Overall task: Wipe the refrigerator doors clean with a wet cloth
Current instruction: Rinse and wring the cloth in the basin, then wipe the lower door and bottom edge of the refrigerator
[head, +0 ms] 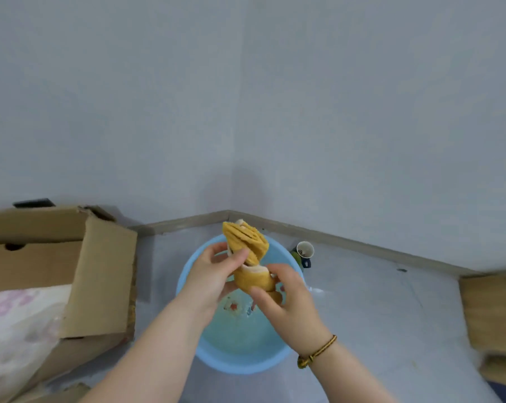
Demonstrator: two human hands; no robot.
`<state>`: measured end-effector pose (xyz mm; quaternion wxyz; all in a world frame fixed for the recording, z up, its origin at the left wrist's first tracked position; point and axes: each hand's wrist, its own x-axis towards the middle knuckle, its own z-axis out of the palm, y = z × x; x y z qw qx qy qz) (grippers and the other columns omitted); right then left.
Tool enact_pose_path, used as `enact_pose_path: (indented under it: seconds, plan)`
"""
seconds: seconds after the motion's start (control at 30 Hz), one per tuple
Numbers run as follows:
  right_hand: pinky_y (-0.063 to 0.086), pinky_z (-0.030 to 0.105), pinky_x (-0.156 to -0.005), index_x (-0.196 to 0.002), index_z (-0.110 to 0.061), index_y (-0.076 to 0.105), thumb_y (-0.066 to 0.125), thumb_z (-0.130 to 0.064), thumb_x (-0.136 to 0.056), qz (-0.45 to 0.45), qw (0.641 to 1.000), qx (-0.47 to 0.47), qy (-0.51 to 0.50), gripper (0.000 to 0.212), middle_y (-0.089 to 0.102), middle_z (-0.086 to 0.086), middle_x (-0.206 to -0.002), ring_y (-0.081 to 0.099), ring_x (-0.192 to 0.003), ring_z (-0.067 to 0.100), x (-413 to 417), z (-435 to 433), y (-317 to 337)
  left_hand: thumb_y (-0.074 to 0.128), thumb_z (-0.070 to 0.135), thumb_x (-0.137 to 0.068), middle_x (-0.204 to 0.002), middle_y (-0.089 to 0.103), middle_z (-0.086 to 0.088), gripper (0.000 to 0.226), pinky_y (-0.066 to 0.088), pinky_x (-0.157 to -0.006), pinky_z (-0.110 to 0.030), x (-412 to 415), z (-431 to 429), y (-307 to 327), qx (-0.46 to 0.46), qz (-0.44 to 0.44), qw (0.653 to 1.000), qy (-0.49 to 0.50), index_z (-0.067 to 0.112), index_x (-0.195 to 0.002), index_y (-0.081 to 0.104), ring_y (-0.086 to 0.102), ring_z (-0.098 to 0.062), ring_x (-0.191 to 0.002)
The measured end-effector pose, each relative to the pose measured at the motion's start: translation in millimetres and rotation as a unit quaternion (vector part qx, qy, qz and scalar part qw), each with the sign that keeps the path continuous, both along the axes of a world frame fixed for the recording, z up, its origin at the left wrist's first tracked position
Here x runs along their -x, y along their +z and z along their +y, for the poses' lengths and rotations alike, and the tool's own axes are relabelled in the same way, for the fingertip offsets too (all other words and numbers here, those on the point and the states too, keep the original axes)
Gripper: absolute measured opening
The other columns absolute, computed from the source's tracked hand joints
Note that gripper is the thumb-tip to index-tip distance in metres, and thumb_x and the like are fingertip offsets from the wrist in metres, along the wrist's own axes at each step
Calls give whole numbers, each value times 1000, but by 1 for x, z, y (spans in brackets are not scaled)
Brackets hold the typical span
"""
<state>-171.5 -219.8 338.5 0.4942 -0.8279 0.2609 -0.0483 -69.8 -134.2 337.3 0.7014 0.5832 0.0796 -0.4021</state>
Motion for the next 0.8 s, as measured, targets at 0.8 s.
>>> enact_pose_path:
  seconds: [0.8]
  plan:
    - [43, 17, -64, -80, -16, 49, 57, -24, -88, -196, 880, -68, -428, 14, 53, -2, -79, 51, -71, 8, 263, 84, 239, 58, -8, -80, -77, 67, -4, 21, 49, -59, -20, 236, 24, 219, 135, -237, 893, -358, 12, -87, 61, 62, -17, -71]
